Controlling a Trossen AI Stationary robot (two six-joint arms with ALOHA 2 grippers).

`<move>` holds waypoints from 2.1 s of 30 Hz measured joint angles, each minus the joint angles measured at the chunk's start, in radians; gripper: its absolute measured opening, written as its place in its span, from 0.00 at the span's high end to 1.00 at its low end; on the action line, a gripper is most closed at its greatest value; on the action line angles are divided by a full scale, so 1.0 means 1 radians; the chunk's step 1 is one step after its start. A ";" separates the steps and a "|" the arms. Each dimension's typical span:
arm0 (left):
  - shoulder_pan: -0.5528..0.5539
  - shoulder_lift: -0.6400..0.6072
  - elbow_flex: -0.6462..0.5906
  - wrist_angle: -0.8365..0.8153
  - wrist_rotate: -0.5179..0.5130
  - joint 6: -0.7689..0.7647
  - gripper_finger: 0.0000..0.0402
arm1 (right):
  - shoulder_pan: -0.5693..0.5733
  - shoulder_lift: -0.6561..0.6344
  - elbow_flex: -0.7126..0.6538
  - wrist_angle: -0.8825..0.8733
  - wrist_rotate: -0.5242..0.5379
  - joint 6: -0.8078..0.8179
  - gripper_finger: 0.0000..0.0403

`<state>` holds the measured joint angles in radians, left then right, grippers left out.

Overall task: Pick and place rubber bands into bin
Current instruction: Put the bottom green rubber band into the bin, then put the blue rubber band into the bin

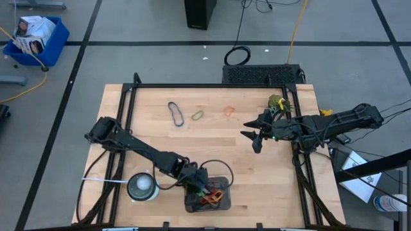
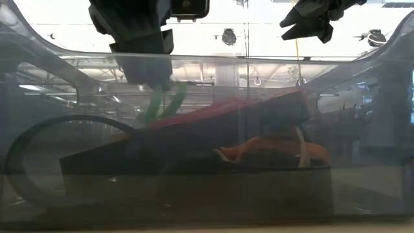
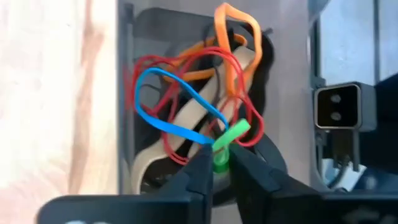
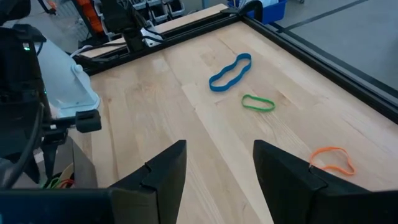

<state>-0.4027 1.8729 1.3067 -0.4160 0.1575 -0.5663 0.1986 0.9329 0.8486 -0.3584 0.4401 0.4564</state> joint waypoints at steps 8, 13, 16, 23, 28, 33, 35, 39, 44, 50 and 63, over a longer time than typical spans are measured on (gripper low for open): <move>0.024 -0.001 0.000 -0.001 0.107 0.077 0.53 | 0.000 0.000 0.000 -0.002 0.000 0.000 0.55; 0.058 -0.068 0.000 -0.047 0.133 0.134 0.40 | 0.000 0.000 0.000 -0.002 0.000 0.000 0.55; 0.084 -0.139 0.000 -0.084 0.133 0.170 0.36 | 0.000 0.000 0.000 -0.002 0.000 -0.004 0.55; 0.162 -0.331 0.000 -0.219 0.133 0.219 0.31 | 0.000 0.000 -0.001 0.003 0.001 -0.027 0.55; 0.253 -0.440 0.000 -0.399 0.047 0.390 0.32 | -0.002 0.000 -0.001 0.002 0.005 -0.034 0.55; 0.388 -0.471 0.000 -0.547 -0.149 0.414 0.32 | -0.007 0.000 -0.001 0.008 0.006 -0.034 0.55; 0.451 -0.462 0.000 -0.606 -0.200 0.358 0.33 | -0.010 0.000 -0.001 0.010 0.007 -0.029 0.55; 0.561 -0.402 -0.001 -0.629 -0.219 0.320 0.37 | -0.026 0.000 -0.001 0.009 0.008 -0.027 0.55; 0.643 -0.310 0.000 -0.607 -0.237 0.375 0.45 | -0.052 0.000 -0.001 0.009 0.009 -0.024 0.55; 0.696 -0.177 0.000 -0.608 -0.263 0.373 0.52 | -0.079 0.000 -0.001 0.009 0.008 0.001 0.55; 0.769 0.031 -0.008 -0.561 -0.241 0.365 0.54 | -0.108 0.000 -0.001 0.009 0.005 0.032 0.55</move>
<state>0.3668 1.9039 1.2992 -0.9772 -0.0834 -0.2013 0.0906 0.9325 0.8478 -0.3496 0.4450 0.4881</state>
